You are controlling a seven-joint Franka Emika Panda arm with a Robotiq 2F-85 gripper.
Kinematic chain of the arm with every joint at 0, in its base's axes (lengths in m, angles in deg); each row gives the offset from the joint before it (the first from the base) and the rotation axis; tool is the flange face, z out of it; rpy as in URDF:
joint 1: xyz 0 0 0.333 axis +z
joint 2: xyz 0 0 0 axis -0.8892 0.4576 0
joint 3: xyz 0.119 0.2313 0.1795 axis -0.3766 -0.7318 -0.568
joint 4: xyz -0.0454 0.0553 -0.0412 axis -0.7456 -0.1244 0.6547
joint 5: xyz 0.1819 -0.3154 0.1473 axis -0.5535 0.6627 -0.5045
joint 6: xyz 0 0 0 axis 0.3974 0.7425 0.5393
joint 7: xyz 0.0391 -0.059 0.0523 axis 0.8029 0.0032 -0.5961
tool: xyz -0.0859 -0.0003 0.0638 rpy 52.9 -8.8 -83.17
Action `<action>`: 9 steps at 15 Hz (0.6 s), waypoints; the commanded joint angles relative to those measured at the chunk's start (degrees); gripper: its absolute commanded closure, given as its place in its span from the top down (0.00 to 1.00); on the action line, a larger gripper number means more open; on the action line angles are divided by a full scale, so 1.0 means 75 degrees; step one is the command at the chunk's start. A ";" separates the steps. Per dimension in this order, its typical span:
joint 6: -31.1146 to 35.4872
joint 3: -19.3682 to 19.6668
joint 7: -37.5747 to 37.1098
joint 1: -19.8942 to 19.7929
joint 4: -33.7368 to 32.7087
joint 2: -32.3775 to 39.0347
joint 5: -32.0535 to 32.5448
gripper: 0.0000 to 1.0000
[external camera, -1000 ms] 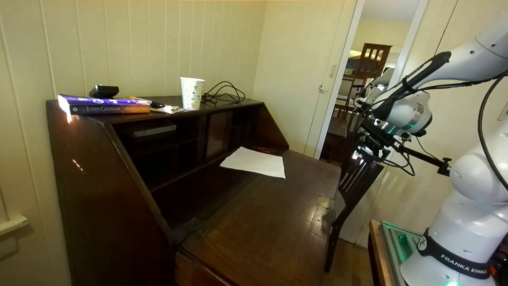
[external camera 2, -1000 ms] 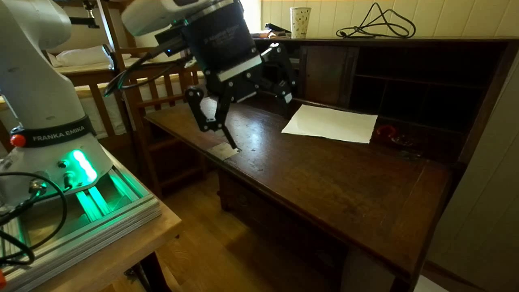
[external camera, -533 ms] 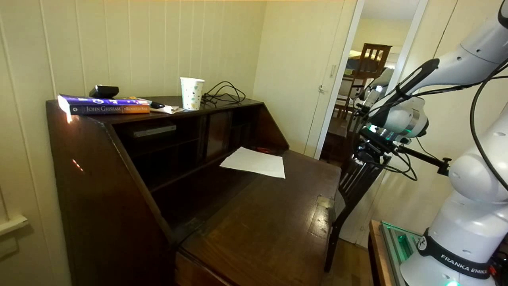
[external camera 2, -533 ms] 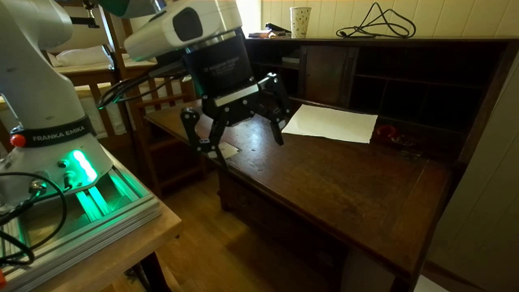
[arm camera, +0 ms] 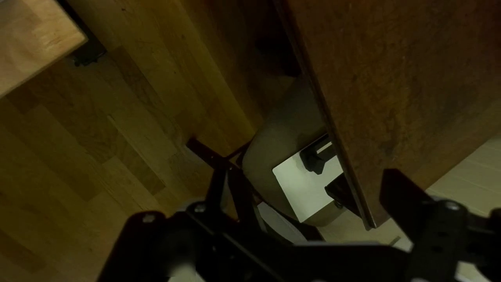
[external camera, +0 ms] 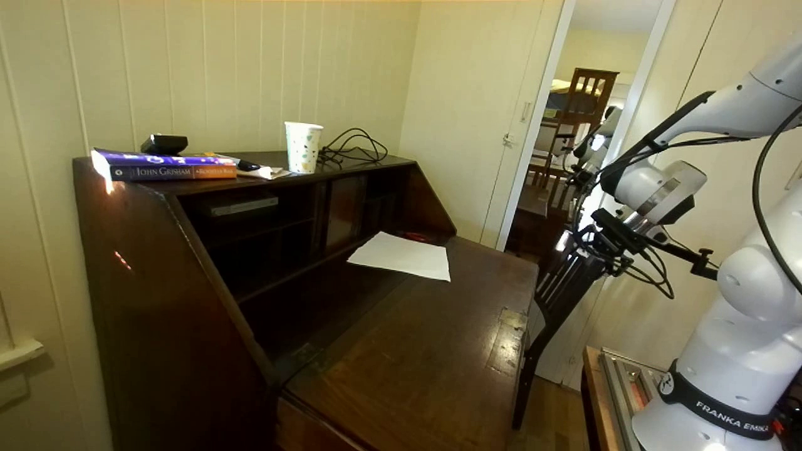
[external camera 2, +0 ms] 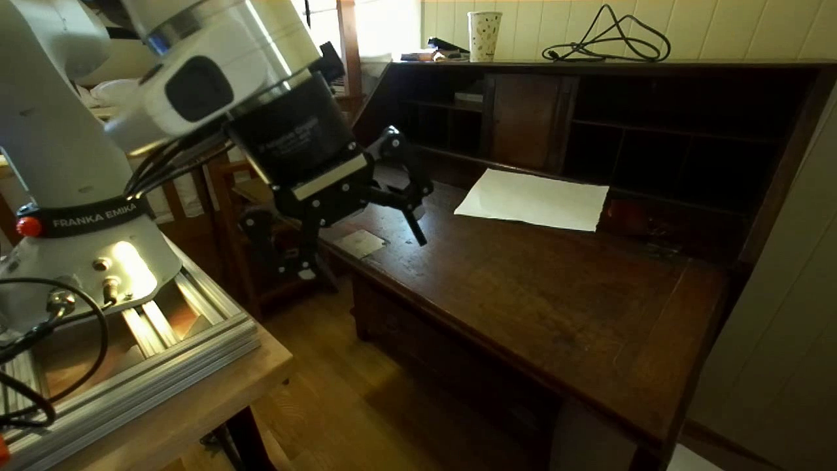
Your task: Close the cabinet
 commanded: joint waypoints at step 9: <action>-0.1212 0.2236 0.6148 0.2095 -0.0333 0.0505 -0.3294 1.00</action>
